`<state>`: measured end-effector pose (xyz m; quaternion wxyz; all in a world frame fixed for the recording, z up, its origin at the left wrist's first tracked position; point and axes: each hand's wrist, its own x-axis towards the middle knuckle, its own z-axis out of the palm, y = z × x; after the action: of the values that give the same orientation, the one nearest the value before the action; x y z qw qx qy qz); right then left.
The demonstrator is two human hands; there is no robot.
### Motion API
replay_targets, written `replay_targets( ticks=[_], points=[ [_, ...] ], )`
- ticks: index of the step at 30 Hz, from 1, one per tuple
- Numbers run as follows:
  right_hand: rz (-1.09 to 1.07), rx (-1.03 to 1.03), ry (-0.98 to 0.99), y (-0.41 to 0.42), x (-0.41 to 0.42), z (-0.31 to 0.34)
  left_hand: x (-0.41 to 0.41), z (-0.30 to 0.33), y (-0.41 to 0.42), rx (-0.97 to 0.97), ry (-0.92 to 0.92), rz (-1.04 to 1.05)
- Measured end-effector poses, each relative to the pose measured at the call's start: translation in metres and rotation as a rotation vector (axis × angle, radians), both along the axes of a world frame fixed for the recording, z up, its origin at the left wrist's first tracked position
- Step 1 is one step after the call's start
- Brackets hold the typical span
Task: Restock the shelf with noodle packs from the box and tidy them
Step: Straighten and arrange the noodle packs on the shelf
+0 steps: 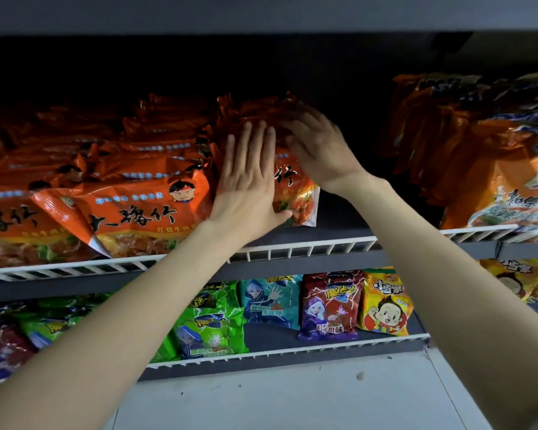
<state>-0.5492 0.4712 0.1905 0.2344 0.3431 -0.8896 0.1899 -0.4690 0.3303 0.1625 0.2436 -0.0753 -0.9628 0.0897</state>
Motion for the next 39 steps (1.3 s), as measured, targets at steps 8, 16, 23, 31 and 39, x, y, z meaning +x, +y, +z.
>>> replay_targets(
  ticks=[8,16,23,31,39],
  points=[
    [-0.13,0.131,-0.079,0.012,-0.009,-0.003,-0.025,-0.001,0.014,-0.004,-0.079,0.095],
    [0.033,-0.448,-0.379,0.017,0.028,-0.039,-0.014,0.012,0.005,0.024,-0.155,0.025],
    [-0.137,-0.021,0.137,0.0,0.064,-0.054,0.072,0.006,-0.038,0.159,0.43,-0.218],
    [-0.173,0.198,-0.119,-0.038,0.044,-0.049,0.055,-0.005,-0.09,0.145,0.145,0.126],
    [-0.179,0.198,-0.067,-0.038,0.052,-0.061,0.045,-0.007,-0.103,0.105,0.129,0.081]
  ],
)
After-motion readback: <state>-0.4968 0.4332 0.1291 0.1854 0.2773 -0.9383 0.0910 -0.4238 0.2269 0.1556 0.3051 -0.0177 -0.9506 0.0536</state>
